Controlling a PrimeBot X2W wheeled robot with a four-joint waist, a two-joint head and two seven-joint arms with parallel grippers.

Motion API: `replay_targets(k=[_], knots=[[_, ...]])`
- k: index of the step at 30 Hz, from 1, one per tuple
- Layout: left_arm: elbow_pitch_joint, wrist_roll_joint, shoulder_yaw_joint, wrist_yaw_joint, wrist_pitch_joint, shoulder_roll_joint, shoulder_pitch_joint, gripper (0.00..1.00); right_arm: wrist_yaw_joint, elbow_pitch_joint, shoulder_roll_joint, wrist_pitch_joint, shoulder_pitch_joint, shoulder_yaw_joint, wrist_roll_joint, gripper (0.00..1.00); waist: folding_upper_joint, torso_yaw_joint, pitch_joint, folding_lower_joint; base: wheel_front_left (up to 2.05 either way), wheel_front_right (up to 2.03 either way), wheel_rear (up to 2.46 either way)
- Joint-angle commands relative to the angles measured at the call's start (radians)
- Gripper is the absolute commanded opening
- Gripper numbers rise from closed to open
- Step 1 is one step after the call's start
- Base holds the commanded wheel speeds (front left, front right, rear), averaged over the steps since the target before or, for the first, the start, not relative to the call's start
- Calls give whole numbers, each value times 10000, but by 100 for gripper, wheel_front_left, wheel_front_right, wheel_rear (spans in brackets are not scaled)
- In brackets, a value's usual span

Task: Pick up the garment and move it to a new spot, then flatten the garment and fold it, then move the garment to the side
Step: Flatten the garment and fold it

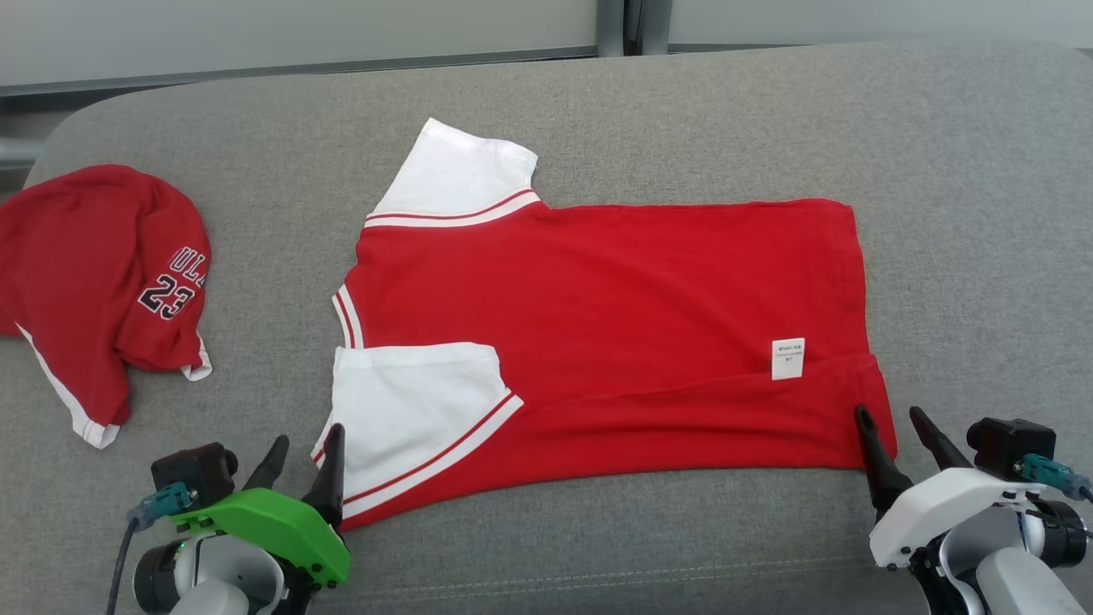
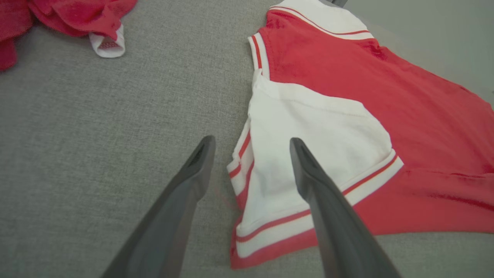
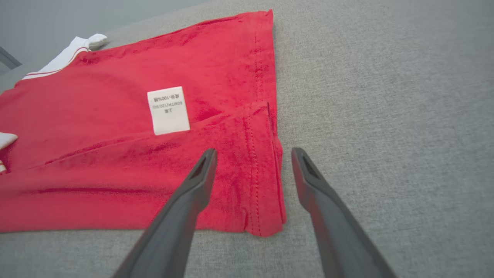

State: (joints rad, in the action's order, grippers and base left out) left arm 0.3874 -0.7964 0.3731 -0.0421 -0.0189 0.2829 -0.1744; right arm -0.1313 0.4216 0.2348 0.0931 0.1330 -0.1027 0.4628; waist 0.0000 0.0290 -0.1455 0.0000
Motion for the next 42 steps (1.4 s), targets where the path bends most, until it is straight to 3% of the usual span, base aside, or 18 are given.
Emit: replay_targets(k=[1,12,23,29,35,42], knots=[[-146,198,-59,-147,-207,115,137,100,11,-77,-72,212,-96,154,-218,100,0,-39,92,0,0,0,0],[-1436,1594,-159,-1293,-1715,649,355,100,11,-1135,-828,1352,-191,806,-1651,100,0,-49,645,0,0,0,0],[-3299,2341,-132,-2132,-1889,1104,959,100,11,-2886,-1494,1562,-903,810,-2752,100,0,-196,1028,0,0,0,0],[-3801,2436,-54,-2214,-1625,1282,852,100,11,-3524,-1710,1522,-1167,709,-2937,100,0,-480,926,0,0,0,0],[-3913,2524,164,-2008,-1288,1352,326,100,11,-3724,-1776,1411,-1125,580,-2905,100,0,-838,791,0,0,0,0],[-3371,2286,457,-1281,-738,1250,-1016,100,11,-3364,-1766,1142,-258,604,-2534,100,0,-1129,63,0,0,0,0]])
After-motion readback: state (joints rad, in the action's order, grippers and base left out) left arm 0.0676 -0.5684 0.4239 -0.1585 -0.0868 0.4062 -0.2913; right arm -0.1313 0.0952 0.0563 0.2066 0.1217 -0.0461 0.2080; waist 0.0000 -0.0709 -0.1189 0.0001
